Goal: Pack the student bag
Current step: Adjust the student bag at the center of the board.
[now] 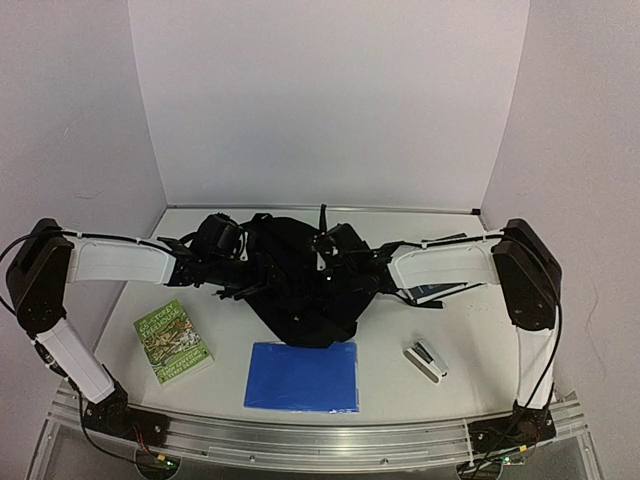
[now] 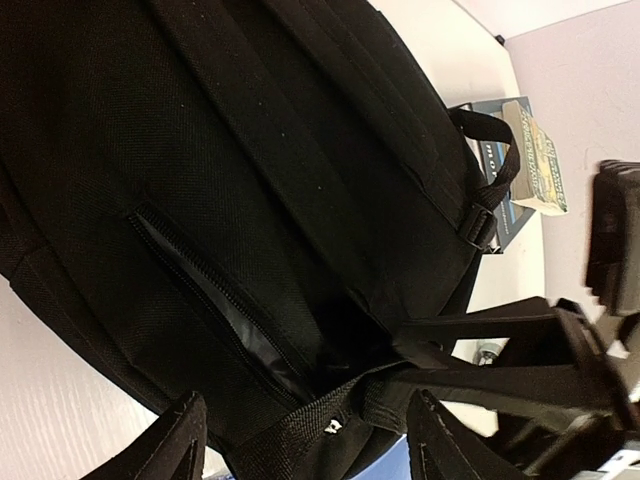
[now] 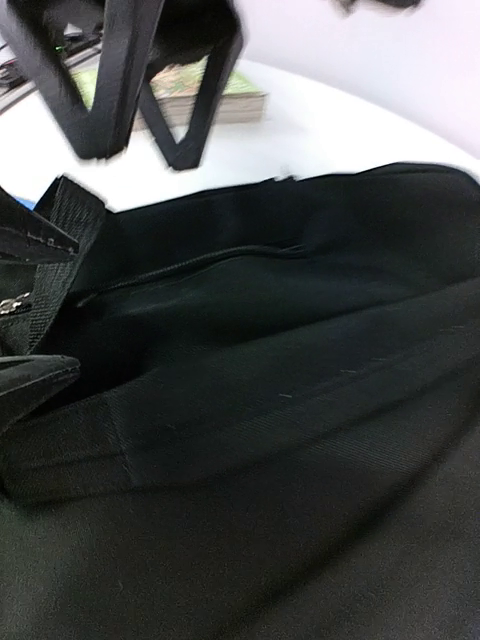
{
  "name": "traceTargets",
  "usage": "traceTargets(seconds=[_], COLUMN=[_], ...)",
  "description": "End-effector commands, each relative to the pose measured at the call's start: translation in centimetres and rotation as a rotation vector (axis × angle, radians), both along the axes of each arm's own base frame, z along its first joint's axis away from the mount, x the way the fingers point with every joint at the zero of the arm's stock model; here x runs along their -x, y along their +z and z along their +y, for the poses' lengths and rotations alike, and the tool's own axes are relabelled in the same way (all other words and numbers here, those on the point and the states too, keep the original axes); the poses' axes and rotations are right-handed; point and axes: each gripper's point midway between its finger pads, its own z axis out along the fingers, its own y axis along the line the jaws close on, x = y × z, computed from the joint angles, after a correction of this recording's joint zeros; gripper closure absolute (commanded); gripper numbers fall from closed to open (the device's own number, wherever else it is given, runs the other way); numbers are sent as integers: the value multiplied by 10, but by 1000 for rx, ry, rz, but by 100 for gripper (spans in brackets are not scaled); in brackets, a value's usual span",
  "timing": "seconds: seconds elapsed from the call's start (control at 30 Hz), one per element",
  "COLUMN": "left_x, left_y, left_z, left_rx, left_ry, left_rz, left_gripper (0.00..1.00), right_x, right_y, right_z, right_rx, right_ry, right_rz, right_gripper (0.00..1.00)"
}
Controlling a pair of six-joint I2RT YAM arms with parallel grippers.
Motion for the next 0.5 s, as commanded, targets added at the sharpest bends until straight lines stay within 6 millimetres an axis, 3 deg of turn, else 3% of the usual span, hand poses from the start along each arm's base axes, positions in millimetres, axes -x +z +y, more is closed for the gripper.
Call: traceTargets(seconds=[0.0, 0.47], left_x=[-3, -6], left_y=[-1, -16], left_z=[-3, -15], left_rx=[29, 15], left_ry=[-7, -57], left_rz=[0, 50], left_gripper=[31, 28], right_x=[14, 46], right_y=[0, -24], right_z=[13, -1], right_rx=[-34, -3], right_ry=[107, 214], right_rz=[27, 94], right_gripper=[62, 59])
